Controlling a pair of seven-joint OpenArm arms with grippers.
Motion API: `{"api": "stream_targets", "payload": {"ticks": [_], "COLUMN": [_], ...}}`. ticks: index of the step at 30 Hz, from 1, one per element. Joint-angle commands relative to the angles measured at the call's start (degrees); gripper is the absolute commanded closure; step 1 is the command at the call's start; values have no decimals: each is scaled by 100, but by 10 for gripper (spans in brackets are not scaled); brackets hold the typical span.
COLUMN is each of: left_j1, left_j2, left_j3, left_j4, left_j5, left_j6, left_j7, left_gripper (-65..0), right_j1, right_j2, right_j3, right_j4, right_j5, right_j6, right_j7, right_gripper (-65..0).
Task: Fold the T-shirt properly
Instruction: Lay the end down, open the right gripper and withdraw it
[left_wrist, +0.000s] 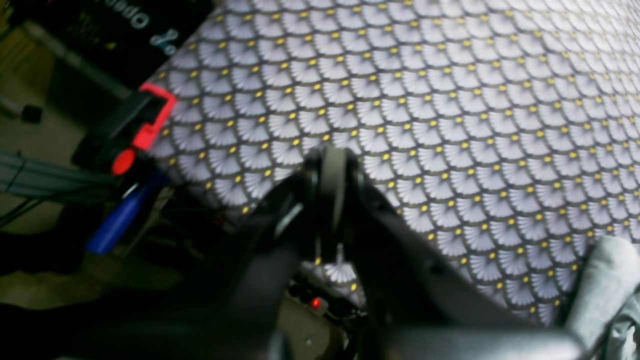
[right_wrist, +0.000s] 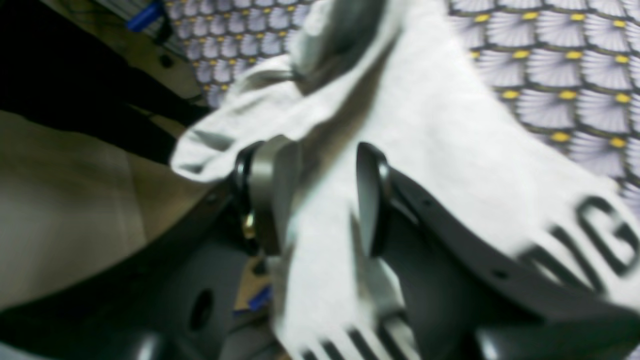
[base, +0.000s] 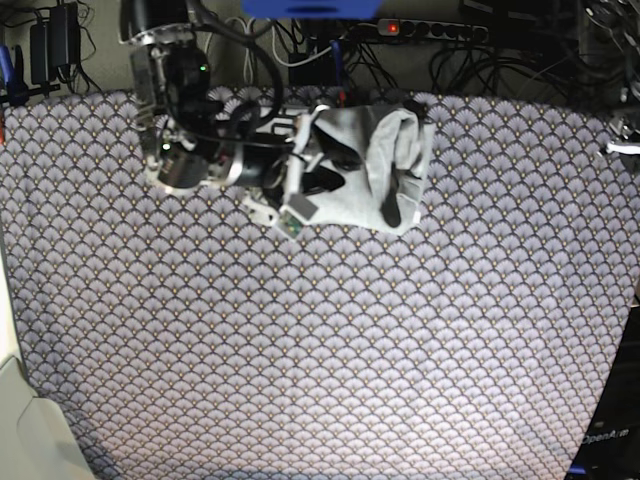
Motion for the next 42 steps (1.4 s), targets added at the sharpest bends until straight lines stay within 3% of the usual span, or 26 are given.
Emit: {"api": "stream_targets", "payload": {"ticks": [1, 11, 19, 23, 29, 42], "left_j1": [9, 62, 62, 62, 44, 18], "left_j2": [-68, -24, 46, 46, 46, 46], "left_j3": [-24, -24, -24, -33, -16, -16], "left_j4": [84, 84, 84, 84, 84, 84], "left_j5": [-44, -44, -44, -44, -44, -44], "left_j6": [-9, -9, -9, -9, -9, -9], "left_j7": [-107, -107, -107, -107, -107, -107], "left_gripper": [-4, -4, -4, -4, -4, -4], "right_j1": [61, 61, 52, 52, 122, 96], "right_j2": [42, 543, 667, 948, 1256, 1396], "right_j3": [21, 30, 21, 21, 21, 759], "right_j4": [99, 64, -763, -1000, -965, -983], "right_j5": [101, 84, 84, 84, 92, 110], "right_j6": [34, 34, 34, 34, 34, 34], "right_j7": [96, 140, 685, 1054, 1098, 1063], "right_gripper": [-240, -240, -239, -239, -239, -239]}}
